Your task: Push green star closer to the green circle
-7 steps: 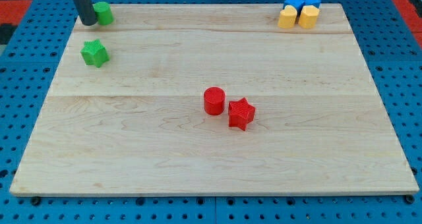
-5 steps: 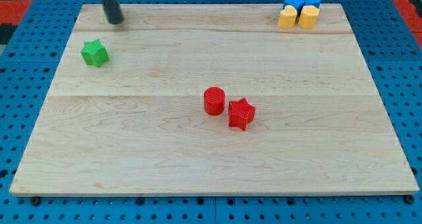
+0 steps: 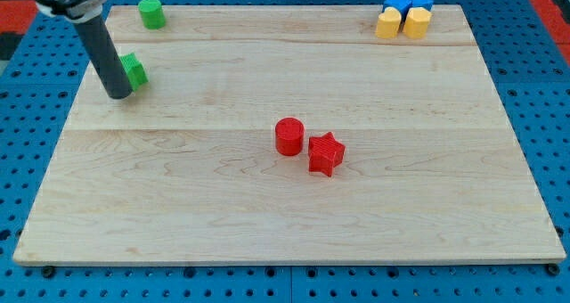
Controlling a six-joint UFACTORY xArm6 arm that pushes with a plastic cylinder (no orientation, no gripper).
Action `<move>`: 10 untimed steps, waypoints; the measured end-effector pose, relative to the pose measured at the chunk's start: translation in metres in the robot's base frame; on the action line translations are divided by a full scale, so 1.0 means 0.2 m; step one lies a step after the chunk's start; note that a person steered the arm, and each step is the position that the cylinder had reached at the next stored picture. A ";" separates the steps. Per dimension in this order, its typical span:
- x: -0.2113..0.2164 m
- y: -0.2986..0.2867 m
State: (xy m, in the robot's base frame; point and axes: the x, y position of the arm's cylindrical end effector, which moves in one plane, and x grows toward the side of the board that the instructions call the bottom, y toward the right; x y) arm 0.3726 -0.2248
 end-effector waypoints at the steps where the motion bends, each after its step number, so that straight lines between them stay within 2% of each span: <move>1: -0.08 0.07; 2: -0.14 0.10; 4: -0.09 0.01; 8: -0.41 -0.02; 9: -0.32 0.14; 10: -0.32 0.27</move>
State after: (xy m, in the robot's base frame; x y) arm 0.3092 -0.1701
